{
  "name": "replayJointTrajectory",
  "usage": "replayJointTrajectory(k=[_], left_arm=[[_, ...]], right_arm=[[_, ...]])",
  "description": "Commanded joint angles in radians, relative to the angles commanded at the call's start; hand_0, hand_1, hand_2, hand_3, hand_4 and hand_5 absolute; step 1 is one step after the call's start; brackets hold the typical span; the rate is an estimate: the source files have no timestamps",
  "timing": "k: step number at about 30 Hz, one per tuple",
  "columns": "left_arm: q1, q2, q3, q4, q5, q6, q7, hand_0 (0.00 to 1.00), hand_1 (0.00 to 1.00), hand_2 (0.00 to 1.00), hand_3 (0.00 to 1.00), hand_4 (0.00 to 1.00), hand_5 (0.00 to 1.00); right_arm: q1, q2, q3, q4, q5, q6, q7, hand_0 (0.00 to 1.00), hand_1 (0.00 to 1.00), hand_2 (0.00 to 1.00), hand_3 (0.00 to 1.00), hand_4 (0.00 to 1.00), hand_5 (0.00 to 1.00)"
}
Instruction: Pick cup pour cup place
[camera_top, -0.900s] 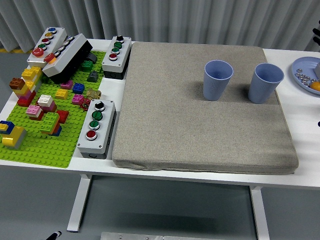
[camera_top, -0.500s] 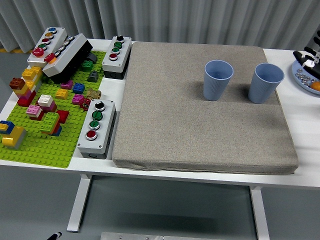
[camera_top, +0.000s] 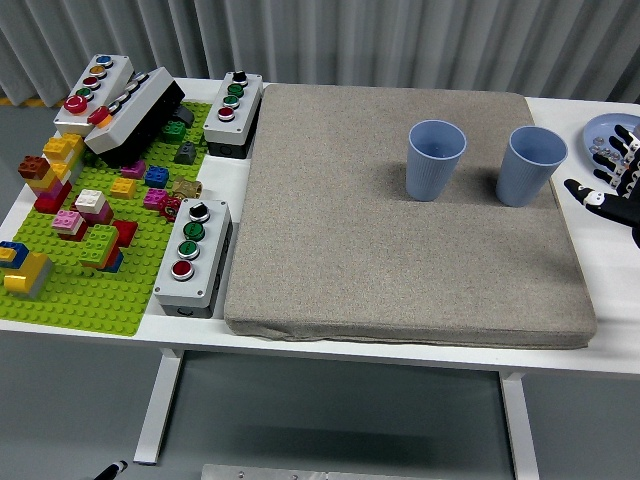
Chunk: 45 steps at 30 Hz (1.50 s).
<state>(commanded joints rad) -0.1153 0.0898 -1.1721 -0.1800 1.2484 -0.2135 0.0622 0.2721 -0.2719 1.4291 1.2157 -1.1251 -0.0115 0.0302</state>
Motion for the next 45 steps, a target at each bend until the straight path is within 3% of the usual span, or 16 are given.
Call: replayJointTrajectory(k=[8, 21, 45], left_arm=[[-0.003, -0.002, 0.003, 0.0, 0.001, -0.001, 0.001, 0.817, 0.82, 0.881, 0.816, 0.63, 0.998], [-0.007, -0.004, 0.009, 0.0, 0.004, -0.003, 0.002, 0.818, 0.819, 0.881, 0.816, 0.631, 0.998], [-0.015, 0.0, 0.022, 0.0, -0.001, -0.003, 0.001, 0.818, 0.819, 0.879, 0.815, 0.63, 0.998]], right_arm=[[-0.011, 0.017, -0.027, -0.022, 0.027, -0.012, 0.024, 0.919, 0.898, 0.998, 0.998, 0.832, 0.143], [0.001, 0.044, -0.064, -0.131, 0.101, -0.025, 0.081, 0.915, 0.893, 0.996, 0.998, 0.828, 0.156], [0.123, 0.064, -0.145, -0.238, 0.118, -0.032, 0.09, 0.911, 0.887, 0.985, 0.985, 0.82, 0.166]])
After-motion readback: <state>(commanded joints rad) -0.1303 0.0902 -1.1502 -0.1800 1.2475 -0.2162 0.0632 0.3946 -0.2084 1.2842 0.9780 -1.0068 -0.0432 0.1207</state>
